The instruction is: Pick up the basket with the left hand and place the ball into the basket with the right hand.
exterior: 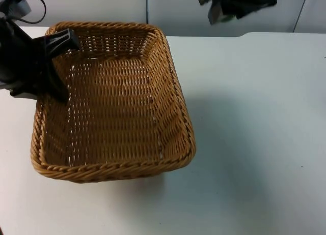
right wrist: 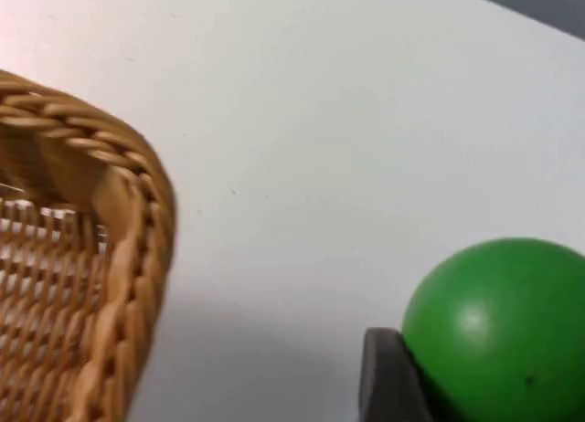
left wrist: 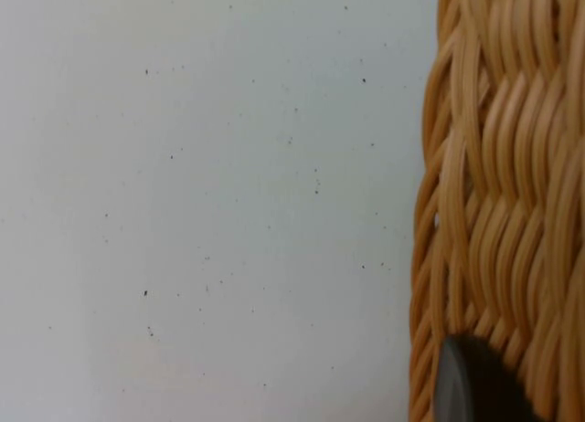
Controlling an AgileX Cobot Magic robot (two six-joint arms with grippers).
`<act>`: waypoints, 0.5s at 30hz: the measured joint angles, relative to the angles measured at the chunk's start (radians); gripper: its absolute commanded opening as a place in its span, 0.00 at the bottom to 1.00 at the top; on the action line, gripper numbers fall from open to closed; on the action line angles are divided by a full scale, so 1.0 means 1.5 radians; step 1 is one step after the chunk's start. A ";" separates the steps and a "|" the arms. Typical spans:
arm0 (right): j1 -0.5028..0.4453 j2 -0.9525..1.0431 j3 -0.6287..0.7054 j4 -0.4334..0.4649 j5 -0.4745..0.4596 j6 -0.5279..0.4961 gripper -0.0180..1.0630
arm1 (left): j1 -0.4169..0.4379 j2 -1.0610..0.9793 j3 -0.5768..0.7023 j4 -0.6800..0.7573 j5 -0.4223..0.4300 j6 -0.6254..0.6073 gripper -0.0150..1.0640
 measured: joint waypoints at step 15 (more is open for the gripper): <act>0.151 -0.003 -0.074 0.256 0.214 -0.289 0.01 | 0.000 0.000 0.000 -0.026 0.096 0.009 0.01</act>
